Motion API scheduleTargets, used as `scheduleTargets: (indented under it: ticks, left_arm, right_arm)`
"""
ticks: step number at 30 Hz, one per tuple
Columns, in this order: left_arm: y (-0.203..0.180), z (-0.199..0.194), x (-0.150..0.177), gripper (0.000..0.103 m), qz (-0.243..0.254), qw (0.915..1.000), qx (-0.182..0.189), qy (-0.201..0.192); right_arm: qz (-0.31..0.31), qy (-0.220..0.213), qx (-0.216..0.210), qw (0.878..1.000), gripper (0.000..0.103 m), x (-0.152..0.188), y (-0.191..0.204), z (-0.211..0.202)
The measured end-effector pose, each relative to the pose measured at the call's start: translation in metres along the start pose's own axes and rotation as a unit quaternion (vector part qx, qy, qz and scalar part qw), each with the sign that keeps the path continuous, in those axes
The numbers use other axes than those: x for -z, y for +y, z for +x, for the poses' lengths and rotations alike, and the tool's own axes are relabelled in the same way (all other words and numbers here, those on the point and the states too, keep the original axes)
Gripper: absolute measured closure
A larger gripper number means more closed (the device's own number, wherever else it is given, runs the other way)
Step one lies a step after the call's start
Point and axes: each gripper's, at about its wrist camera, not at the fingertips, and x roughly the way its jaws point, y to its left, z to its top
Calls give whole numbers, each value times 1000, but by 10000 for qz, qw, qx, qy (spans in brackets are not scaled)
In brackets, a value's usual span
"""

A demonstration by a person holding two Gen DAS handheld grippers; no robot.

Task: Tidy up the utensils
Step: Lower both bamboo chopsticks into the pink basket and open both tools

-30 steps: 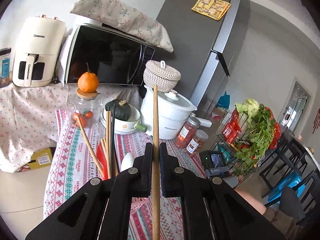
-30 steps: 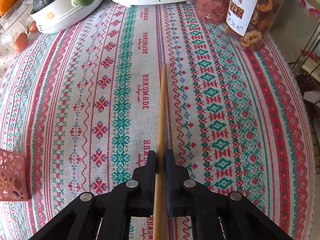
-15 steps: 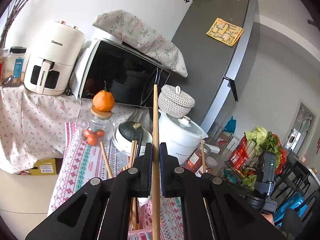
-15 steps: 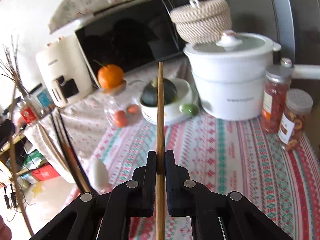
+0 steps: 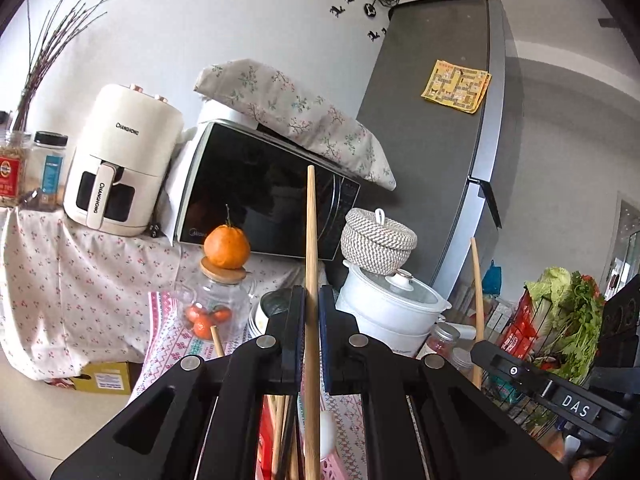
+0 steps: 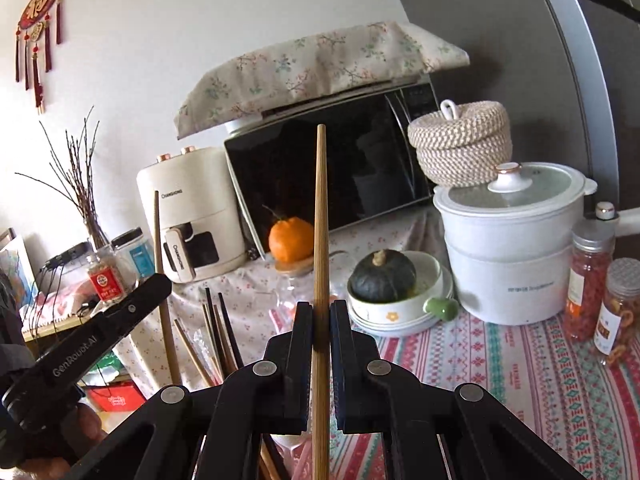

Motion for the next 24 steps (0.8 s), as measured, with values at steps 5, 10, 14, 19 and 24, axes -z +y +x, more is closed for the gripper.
scheduleTargets:
  ticks: [5,10,14,19,24]
  left_arm:
    - [-4,5,12,96,288,9994,-171,-53]
    - [-5,9,22,96,555,9978,-186,315]
    - [-6,10,29,96,617,9961,-143,607]
    - [-6,20,41,96,772,9882,-104,1322]
    - [5,21,38,76,440,9814,130,1864]
  right_arm:
    - [-29,-105,117,9999,96,4,5,5]
    - [-109,-122,180,9997,96,8,11,7]
    - [-138,-192,185,9995,96,9,15,6]
    - [-240,-321,189,9990,96,15,25,9]
    - [-338,-575,286,9974,96,19,35,10]
